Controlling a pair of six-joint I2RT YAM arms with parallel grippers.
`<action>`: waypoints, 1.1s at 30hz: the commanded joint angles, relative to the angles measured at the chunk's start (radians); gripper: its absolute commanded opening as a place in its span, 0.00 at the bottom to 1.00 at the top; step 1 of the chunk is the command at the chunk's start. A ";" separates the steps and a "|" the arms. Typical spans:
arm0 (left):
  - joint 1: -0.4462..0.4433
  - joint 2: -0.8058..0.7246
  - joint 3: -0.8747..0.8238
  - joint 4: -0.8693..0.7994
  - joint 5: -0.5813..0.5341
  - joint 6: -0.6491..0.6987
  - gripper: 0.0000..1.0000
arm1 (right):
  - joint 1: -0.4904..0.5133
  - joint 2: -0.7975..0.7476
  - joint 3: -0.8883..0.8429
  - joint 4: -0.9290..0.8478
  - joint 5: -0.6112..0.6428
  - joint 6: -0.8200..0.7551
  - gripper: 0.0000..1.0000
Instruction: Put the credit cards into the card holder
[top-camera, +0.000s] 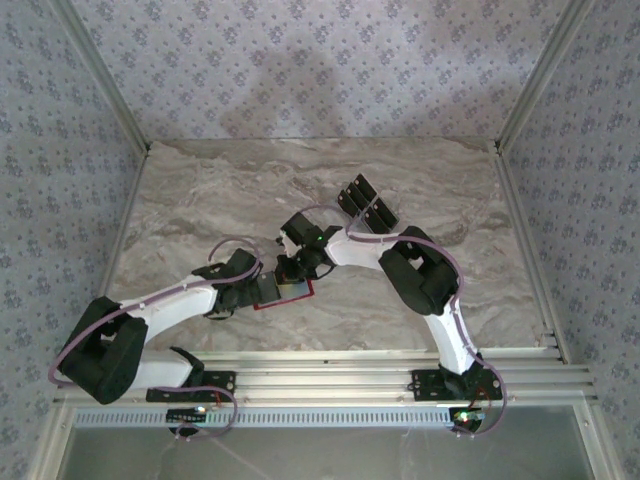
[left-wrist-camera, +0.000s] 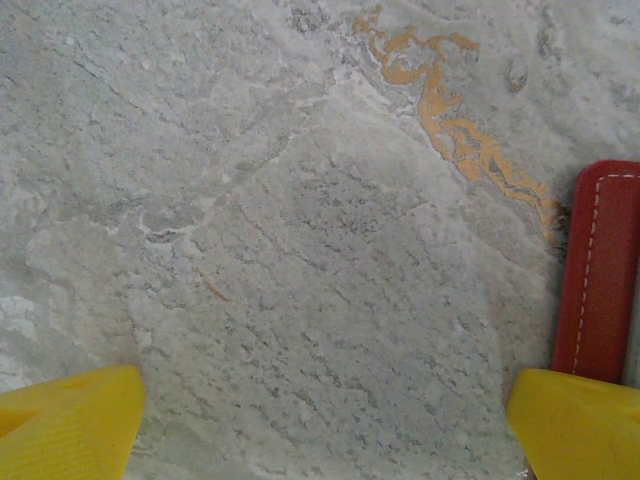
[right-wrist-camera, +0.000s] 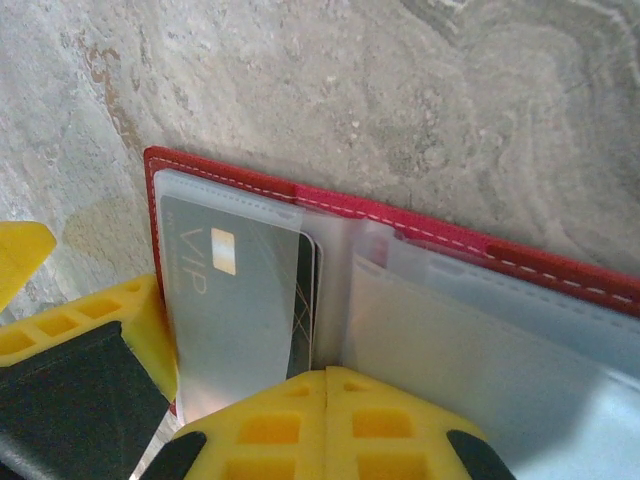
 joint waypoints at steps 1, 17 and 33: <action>0.005 0.021 -0.031 0.061 0.036 -0.004 0.96 | 0.030 0.034 0.037 -0.025 -0.050 -0.013 0.02; 0.006 0.042 -0.007 0.063 0.034 0.009 0.96 | -0.061 -0.087 -0.151 0.013 0.001 -0.028 0.08; 0.010 0.066 0.081 0.069 0.039 0.082 0.97 | -0.091 -0.199 -0.264 0.025 0.031 -0.029 0.05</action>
